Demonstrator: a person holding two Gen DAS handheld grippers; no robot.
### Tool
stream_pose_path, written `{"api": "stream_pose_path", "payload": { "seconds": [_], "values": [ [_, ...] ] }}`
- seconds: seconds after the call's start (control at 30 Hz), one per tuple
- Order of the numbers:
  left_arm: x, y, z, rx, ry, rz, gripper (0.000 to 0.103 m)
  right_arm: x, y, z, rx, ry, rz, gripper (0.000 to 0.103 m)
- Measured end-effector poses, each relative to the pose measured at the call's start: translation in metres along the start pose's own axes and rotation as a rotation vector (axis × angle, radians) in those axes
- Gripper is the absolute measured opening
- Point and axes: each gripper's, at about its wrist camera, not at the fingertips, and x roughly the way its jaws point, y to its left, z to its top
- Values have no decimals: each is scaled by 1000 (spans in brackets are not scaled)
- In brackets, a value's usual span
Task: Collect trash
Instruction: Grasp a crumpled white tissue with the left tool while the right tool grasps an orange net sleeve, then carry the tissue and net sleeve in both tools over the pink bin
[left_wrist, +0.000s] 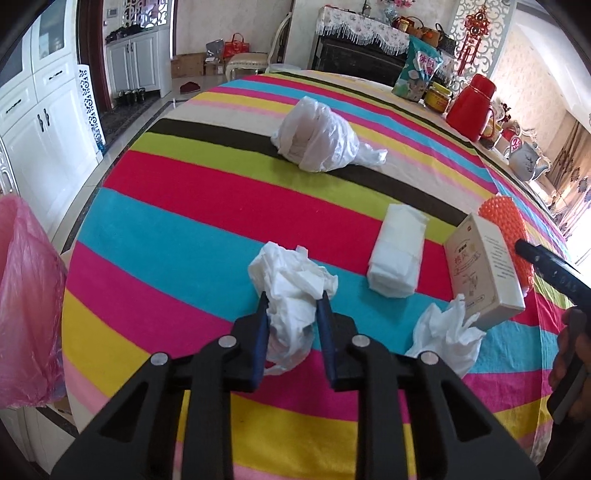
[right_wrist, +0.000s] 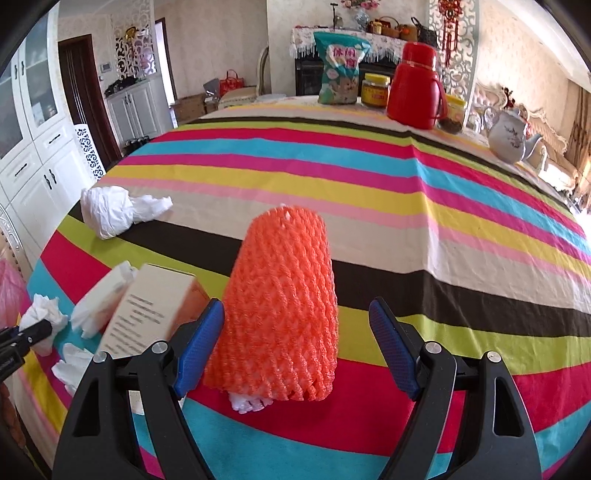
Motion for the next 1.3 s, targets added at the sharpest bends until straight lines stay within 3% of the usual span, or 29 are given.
{"api": "stream_pose_path", "payload": {
  "seconds": [0.47, 0.97, 1.3],
  "values": [
    [-15, -14, 6, 24, -44, -39, 21, 10, 5, -5, -12, 35, 76, 38],
    [-54, -10, 11, 25, -123, -44, 21, -38, 8, 9, -18, -82, 66, 35],
    [-95, 22, 14, -10, -200, -27, 21, -73, 33, 17, -58, -149, 89, 35]
  ]
}}
